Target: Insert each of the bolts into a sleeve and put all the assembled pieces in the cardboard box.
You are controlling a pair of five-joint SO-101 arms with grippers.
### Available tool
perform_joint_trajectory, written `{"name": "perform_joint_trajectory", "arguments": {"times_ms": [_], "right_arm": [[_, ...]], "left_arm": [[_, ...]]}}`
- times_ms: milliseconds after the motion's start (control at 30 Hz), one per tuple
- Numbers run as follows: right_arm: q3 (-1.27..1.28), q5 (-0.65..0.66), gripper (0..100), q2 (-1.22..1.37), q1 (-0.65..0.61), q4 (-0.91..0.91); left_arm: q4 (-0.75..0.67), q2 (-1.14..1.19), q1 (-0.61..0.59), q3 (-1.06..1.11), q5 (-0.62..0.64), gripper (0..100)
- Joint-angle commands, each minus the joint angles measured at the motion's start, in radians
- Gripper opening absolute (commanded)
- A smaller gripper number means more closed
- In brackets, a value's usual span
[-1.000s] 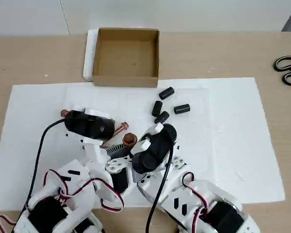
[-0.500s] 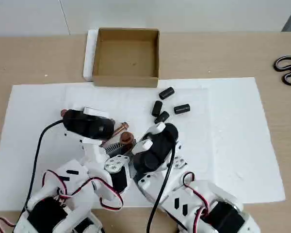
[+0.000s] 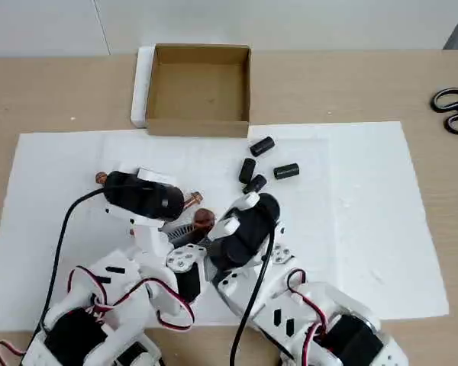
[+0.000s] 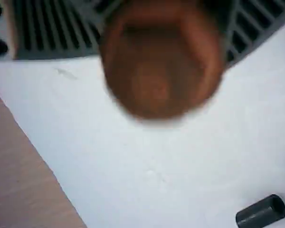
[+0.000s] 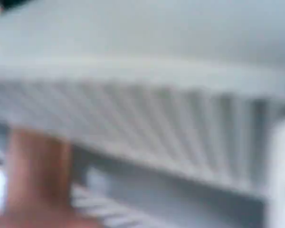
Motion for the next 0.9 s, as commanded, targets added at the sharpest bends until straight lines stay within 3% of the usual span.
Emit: {"name": "perform_joint_trajectory", "arguments": {"times_ms": [0, 500, 733, 867], "right_arm": [[-0.009, -0.008, 0.4, -0.002, 0.002, -0.035], [0.021, -0.009, 0.4, -0.01, 0.002, -0.042], [0.023, -0.011, 0.4, -0.007, 0.002, -0.041], [0.023, -0.011, 0.4, -0.002, 0.002, -0.042]], "left_arm": [[-0.002, 0.003, 0.002, -0.021, -0.006, 19], [-0.009, 0.003, -0.014, -0.048, -0.037, 21], [-0.1, 0.005, -0.241, -0.025, -0.218, 22], [-0.124, 0.005, -0.259, -0.031, -0.244, 22]]}}
